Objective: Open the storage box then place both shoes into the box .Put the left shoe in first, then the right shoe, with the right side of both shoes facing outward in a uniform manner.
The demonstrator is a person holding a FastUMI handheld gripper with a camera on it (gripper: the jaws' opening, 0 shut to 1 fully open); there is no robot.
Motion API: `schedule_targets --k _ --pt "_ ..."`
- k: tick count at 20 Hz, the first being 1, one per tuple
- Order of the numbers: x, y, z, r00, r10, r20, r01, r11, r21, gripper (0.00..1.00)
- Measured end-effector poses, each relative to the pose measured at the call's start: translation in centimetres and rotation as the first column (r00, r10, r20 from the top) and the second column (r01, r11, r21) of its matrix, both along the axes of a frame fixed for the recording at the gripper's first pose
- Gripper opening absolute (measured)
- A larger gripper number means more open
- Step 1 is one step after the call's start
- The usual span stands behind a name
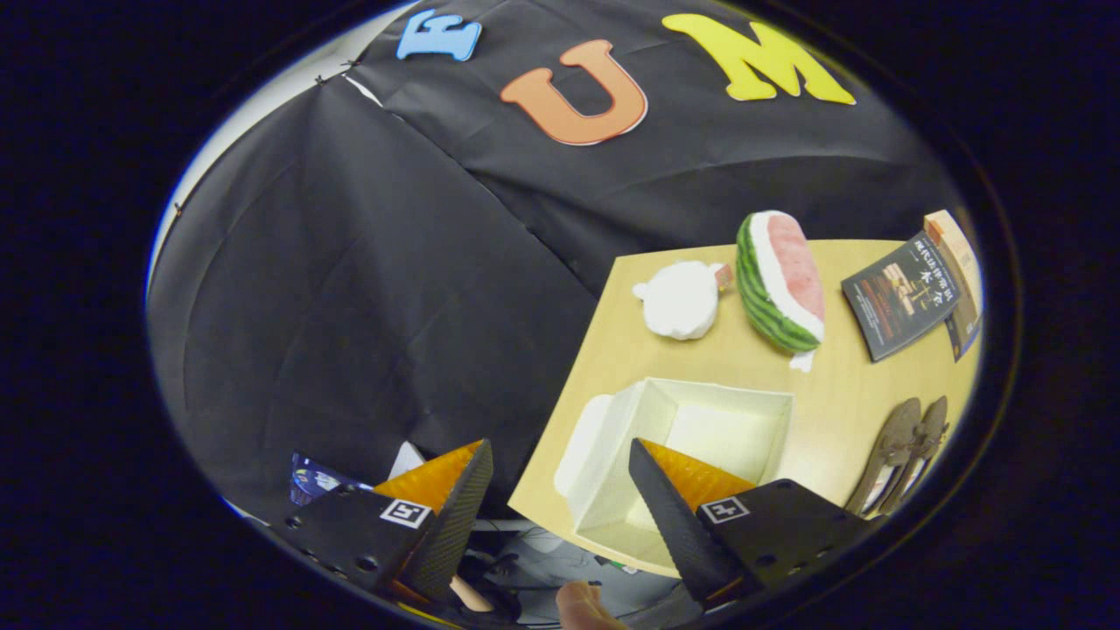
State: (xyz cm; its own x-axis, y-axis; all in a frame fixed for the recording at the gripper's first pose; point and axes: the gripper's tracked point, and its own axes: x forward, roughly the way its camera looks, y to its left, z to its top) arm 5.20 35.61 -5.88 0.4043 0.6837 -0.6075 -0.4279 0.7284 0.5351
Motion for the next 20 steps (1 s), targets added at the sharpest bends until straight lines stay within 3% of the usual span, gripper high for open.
schedule_targets --k 10,16,20 --pt "4.3 -19.2 -8.0 0.984 -0.172 -0.051 0.162 0.974 -0.159 0.96" --pt "4.2 -27.7 -14.1 0.975 -0.215 -0.05 0.193 0.941 -0.276 0.96" --pt "2.4 -30.6 -18.4 0.971 -0.212 -0.108 0.167 0.932 -0.322 0.95"
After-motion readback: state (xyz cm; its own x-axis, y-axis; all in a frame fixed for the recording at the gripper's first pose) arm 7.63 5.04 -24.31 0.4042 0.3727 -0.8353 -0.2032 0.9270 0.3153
